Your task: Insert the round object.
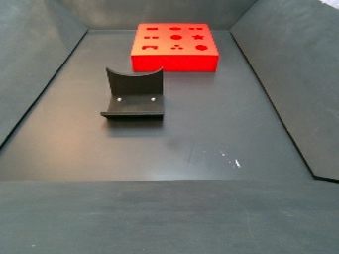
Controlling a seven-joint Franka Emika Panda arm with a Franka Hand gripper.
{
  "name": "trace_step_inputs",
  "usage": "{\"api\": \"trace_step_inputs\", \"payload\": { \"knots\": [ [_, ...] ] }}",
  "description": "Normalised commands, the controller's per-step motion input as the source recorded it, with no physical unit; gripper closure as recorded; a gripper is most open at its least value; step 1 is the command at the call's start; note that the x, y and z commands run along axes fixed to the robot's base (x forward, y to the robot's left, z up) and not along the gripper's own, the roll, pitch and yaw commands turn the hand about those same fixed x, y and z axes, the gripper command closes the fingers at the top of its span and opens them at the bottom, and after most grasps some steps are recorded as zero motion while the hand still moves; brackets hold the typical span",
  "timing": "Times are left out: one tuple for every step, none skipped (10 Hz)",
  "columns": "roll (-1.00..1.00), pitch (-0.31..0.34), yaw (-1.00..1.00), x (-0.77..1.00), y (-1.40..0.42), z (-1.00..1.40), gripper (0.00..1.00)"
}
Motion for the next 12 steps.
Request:
{"api": "trace_step_inputs", "payload": {
  "knots": [
    [0.0,0.0,0.0,0.0,0.0,-0.09,1.0],
    [0.0,0.0,0.0,0.02,0.0,0.0,1.0],
    [-0.21,0.0,0.0,0.13,0.01,-0.16,1.0],
    [-0.27,0.0,0.0,0.13,0.0,-0.41,1.0],
    [-0.24,-0.011,0.01,0.11,-0.02,-0.53,1.0],
    [-0.18,-0.046,0.0,0.09,-0.04,-0.73,1.0],
    [-0.22,-0.03,0.08,0.1,-0.02,-0.65,1.0],
    [-0.2,-0.037,0.12,0.03,0.0,-0.69,1.0],
    [-0.18,-0.051,0.12,0.0,-0.02,-0.74,1.0],
    [-0.08,-0.059,0.08,0.01,-0.07,-0.69,1.0],
    [0.0,-0.034,0.01,0.03,-0.12,-0.65,1.0],
    [0.07,-0.023,0.0,0.1,-0.16,-0.69,1.0]
  ]
}}
